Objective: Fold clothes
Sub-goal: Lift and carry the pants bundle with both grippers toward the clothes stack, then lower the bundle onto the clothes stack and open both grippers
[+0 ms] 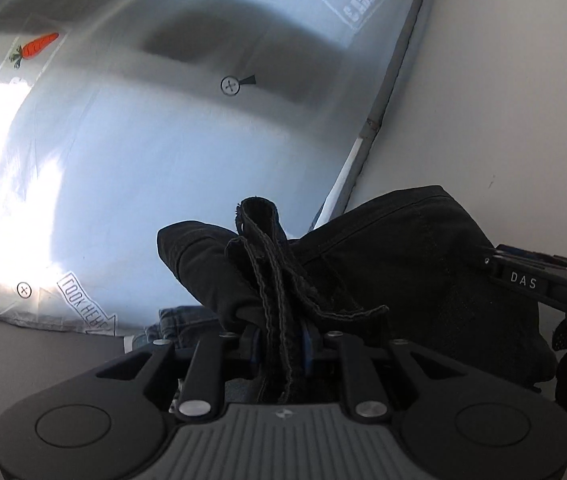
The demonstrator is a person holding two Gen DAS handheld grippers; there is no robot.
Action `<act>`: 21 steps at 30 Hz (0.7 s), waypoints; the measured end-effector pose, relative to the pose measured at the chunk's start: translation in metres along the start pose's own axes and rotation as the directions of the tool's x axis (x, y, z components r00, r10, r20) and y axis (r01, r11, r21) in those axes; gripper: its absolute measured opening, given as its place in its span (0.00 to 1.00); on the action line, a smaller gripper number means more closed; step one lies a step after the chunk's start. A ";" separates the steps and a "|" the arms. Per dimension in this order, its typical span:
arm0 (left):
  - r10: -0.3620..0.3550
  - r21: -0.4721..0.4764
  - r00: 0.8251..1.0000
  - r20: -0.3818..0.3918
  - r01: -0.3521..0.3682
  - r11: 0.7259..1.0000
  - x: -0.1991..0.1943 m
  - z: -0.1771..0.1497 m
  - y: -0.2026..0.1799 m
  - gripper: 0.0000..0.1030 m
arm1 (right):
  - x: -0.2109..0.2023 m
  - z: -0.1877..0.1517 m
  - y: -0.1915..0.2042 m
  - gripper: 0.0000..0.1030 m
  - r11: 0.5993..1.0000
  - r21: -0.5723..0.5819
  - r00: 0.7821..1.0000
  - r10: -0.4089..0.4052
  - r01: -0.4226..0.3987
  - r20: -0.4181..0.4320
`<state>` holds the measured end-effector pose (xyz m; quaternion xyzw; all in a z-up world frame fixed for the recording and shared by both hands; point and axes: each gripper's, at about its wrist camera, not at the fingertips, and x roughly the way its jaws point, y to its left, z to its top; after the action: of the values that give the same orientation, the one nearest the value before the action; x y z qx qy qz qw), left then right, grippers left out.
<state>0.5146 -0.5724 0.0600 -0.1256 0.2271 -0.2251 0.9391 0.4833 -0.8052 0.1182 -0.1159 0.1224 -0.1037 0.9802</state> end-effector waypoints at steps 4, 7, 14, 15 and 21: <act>0.039 0.012 0.999 -0.011 -0.039 0.999 0.010 -0.010 0.007 0.26 | 0.014 -0.020 0.031 0.75 0.976 -0.201 0.994 -0.062 0.079 0.088; 0.033 0.028 0.999 -0.032 -0.032 0.999 0.003 -0.001 0.006 0.27 | 0.019 -0.027 0.037 0.80 0.985 -0.164 0.993 0.068 -0.052 0.092; 0.088 -0.049 0.969 0.230 -0.079 0.996 -0.040 0.034 0.023 0.71 | 0.076 -0.032 0.032 0.79 0.987 -0.072 0.990 0.142 -0.141 0.007; 0.102 -0.030 0.960 0.263 -0.097 0.995 -0.040 0.043 0.020 0.76 | 0.084 -0.032 0.029 0.82 0.984 -0.048 0.985 0.171 -0.171 -0.002; 0.176 0.066 0.981 0.084 -0.182 0.981 0.067 0.050 -0.009 0.77 | 0.134 -0.048 0.033 1.00 0.971 0.013 0.962 0.237 -0.237 -0.138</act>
<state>0.5890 -0.6057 0.0818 -0.0789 0.1925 -0.1428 0.9676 0.6034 -0.8144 0.0358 -0.0946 0.2035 0.0068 0.9745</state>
